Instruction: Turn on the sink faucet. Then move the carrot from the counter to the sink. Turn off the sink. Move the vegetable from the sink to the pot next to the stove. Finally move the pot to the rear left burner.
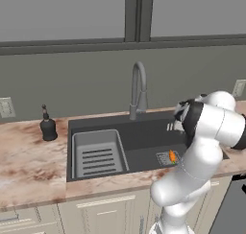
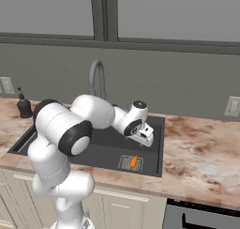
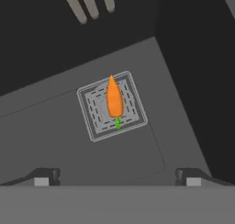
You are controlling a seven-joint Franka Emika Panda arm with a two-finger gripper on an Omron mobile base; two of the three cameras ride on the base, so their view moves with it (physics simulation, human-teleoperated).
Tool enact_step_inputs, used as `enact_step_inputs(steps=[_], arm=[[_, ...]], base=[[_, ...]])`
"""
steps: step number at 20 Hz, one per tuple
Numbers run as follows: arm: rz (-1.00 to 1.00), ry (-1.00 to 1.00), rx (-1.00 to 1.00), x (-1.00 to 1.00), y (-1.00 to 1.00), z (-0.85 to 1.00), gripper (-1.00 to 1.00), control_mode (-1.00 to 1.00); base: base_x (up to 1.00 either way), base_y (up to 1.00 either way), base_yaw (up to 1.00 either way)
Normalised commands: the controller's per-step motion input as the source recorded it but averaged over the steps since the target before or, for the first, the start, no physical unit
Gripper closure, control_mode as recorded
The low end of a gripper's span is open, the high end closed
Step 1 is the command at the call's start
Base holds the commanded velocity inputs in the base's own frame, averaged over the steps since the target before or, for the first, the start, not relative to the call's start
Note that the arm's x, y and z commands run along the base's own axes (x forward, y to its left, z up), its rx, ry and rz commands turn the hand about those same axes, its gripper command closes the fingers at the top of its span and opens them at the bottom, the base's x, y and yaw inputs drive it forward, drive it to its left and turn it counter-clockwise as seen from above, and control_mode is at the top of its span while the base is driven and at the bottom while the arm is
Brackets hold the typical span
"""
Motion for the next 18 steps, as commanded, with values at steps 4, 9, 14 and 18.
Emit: enact_step_inputs(steps=[4, 9, 14, 18], arm=[[0.04, 0.01, -0.01, 0.10, 0.12, -0.36, -1.00, -1.00], [0.03, 0.03, -0.04, 0.18, 0.21, -0.30, -1.00, -1.00], [0.02, 0.01, -0.03, 0.18, 0.07, -0.23, -1.00, -1.00], [0.03, 0.02, 0.00, 0.12, 0.00, -0.25, -1.00, -1.00]], base=[[0.00, 0.00, 0.00], [0.00, 0.00, 0.00], [0.00, 0.00, 0.00], [0.00, 0.00, 0.00]])
